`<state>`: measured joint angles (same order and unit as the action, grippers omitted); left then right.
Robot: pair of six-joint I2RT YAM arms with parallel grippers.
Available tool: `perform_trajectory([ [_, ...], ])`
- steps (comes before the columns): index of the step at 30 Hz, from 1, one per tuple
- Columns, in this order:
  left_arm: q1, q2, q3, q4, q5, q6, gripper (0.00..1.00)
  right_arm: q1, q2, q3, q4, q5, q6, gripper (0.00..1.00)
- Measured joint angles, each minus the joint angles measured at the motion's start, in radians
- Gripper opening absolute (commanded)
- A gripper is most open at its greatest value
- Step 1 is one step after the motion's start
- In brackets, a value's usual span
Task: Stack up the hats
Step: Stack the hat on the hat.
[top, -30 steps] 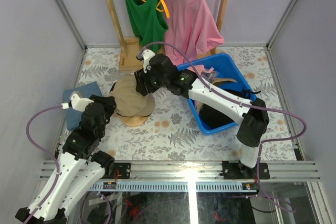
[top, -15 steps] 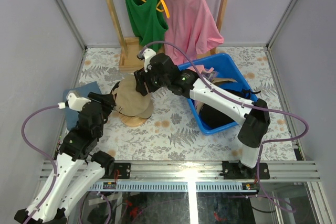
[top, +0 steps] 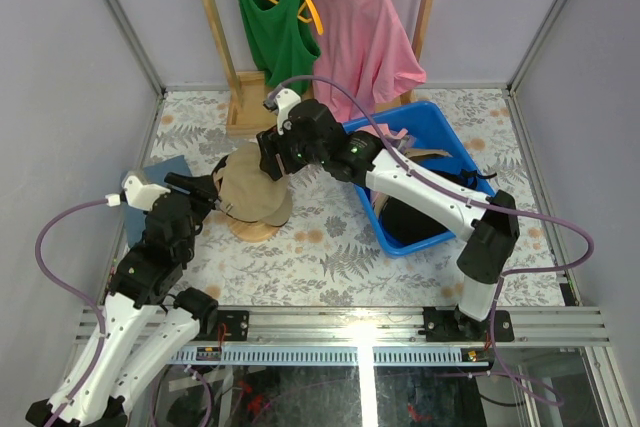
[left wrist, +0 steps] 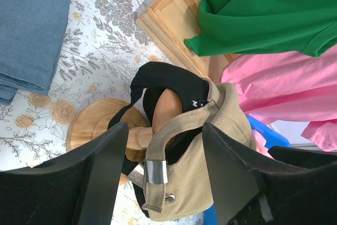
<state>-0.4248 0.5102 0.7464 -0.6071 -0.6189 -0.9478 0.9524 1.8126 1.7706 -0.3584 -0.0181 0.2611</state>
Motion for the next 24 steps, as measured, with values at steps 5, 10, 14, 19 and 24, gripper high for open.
perform_trajectory([
  [5,0.000,0.000,0.011,-0.010,-0.006,0.001,0.61,0.001,0.000,0.001,0.000,0.002,0.000,0.71],
  [10,0.000,-0.002,0.037,-0.020,-0.012,0.004,0.63,0.001,-0.012,0.001,-0.001,0.015,0.000,0.71],
  [14,0.000,-0.004,0.056,-0.023,-0.014,0.006,0.63,0.001,-0.046,0.001,0.000,0.035,-0.001,0.71],
  [19,0.000,-0.004,0.064,-0.024,-0.014,0.011,0.64,0.002,-0.087,0.001,0.004,0.056,-0.004,0.71],
  [24,0.000,-0.004,0.076,-0.030,-0.014,0.015,0.64,0.002,-0.105,-0.005,0.006,0.077,-0.008,0.71],
])
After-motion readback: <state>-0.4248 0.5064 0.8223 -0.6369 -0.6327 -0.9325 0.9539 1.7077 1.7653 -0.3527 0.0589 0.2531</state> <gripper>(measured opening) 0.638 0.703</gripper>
